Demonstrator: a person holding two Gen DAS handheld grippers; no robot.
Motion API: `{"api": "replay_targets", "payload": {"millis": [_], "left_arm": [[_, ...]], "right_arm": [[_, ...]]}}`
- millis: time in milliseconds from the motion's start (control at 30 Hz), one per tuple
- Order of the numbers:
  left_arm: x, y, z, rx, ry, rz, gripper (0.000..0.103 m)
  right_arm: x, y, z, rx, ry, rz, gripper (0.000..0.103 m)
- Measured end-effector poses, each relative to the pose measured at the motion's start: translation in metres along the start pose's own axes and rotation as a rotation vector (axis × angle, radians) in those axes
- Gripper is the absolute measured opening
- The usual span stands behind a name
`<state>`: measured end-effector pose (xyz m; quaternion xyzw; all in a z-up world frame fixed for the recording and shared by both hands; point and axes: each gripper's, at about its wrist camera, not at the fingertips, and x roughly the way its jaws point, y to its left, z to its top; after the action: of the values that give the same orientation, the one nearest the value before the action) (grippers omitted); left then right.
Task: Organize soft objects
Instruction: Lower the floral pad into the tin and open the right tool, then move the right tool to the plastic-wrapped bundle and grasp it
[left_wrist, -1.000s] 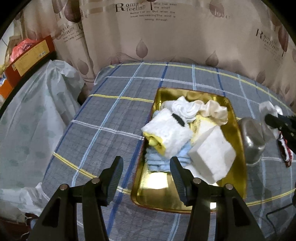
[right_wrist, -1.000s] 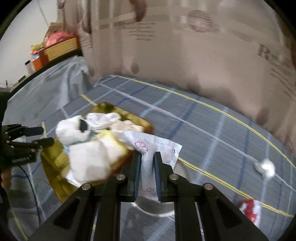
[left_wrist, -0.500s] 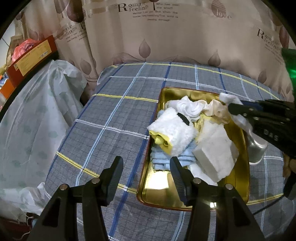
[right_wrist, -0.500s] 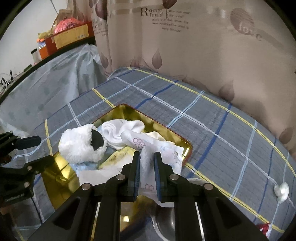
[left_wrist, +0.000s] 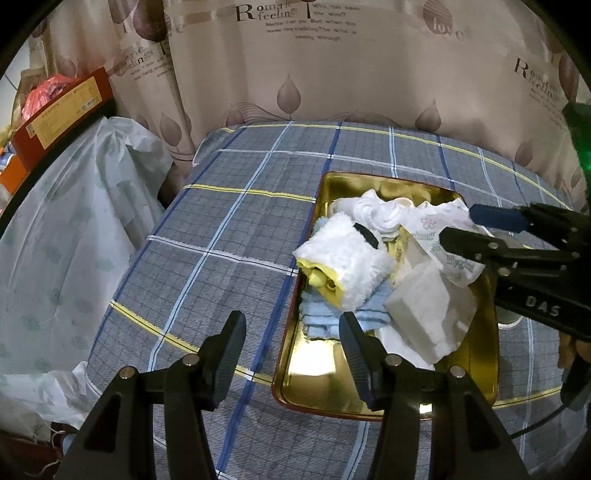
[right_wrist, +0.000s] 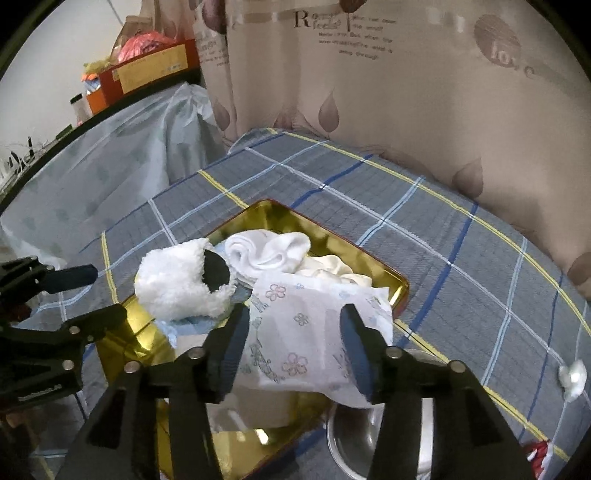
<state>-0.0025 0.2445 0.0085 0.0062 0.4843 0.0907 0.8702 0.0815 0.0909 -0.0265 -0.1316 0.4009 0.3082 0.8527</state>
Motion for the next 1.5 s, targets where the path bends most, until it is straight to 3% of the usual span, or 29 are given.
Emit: {"api": "replay_targets", "payload": {"millis": [467, 967, 1200, 1267, 1500], "left_arm": [[0.004, -0.014, -0.002, 0.045, -0.001, 0.026, 0.054], [-0.003, -0.003, 0.004, -0.052, -0.030, 0.041, 0.054], [-0.019, -0.036, 0.007, 0.025, -0.033, -0.009, 0.054], [-0.023, -0.049, 0.007, 0.050, -0.027, -0.034, 0.054], [-0.030, -0.105, 0.009, 0.164, -0.002, -0.098, 0.054]], "right_arm": [[-0.071, -0.049, -0.037, 0.138, -0.087, -0.035, 0.057], [-0.153, -0.202, -0.161, 0.333, -0.014, -0.353, 0.060], [-0.150, -0.259, -0.179, 0.430, -0.038, -0.382, 0.060], [-0.139, -0.275, -0.174, 0.438, -0.037, -0.376, 0.065], [-0.100, -0.312, -0.142, 0.385, 0.008, -0.362, 0.068]]}}
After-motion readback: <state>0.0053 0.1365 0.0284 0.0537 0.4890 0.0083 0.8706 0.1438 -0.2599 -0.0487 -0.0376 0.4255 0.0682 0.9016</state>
